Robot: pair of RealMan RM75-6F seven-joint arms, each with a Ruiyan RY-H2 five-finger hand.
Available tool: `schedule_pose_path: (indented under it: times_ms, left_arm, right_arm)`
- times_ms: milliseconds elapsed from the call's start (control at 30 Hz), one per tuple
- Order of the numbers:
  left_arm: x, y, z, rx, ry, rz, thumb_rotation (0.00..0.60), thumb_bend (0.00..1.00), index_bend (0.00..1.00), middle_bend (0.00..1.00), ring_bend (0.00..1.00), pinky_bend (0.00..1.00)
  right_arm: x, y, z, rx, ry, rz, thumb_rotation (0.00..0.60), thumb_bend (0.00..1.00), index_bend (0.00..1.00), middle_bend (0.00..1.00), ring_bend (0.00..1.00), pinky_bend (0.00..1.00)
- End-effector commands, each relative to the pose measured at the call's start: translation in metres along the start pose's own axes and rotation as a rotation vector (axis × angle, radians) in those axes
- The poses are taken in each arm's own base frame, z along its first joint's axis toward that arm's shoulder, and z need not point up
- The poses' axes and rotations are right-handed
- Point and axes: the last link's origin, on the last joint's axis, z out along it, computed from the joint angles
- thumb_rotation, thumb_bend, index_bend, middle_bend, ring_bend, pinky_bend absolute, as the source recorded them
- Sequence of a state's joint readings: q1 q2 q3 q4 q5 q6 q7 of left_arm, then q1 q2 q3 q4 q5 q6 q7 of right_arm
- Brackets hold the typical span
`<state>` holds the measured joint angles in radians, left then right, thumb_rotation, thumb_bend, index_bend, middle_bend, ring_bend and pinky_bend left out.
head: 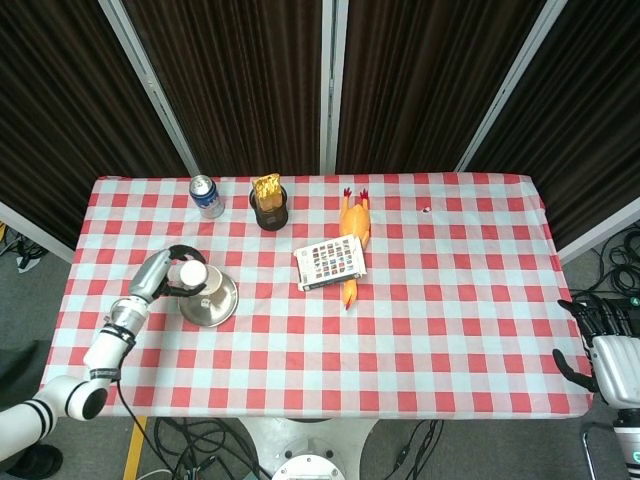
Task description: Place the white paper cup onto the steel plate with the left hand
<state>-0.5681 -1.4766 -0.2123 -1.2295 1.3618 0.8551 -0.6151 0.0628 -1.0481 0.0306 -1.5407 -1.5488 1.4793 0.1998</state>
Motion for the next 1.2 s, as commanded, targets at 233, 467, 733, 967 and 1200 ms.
schedule_pose_path:
  times_ms: [233,467,733,967,1200]
  left_arm:
    - [-0.030,0.006,-0.007,0.008,-0.158,0.123,0.600,0.26,0.48,0.37,0.22,0.25]
    - [-0.029,-0.002,0.003,0.053,-0.135,0.183,0.600,0.26,0.48,0.37,0.22,0.24]
    - [-0.009,-0.017,0.007,0.131,-0.053,0.114,0.600,0.26,0.48,0.37,0.22,0.23]
    - [-0.016,-0.009,0.001,0.103,-0.101,0.109,0.600,0.26,0.48,0.37,0.22,0.23]
    - [-0.025,0.006,-0.002,0.044,-0.160,0.129,0.600,0.26,0.48,0.36,0.22,0.23]
  right_arm:
    - [0.001,0.001,-0.001,-0.002,0.001,-0.002,0.600,0.27,0.15,0.20,0.00,0.07]
    - [0.001,0.001,-0.002,-0.005,0.001,0.000,0.600,0.27,0.15,0.20,0.00,0.07]
    - [0.000,0.002,-0.002,-0.006,-0.002,0.002,0.600,0.27,0.15,0.20,0.00,0.07]
    - [-0.001,0.002,-0.002,-0.002,-0.007,0.005,0.600,0.27,0.15,0.20,0.00,0.07]
    - [0.000,0.002,-0.003,-0.006,-0.005,0.002,0.600,0.27,0.15,0.20,0.00,0.07]
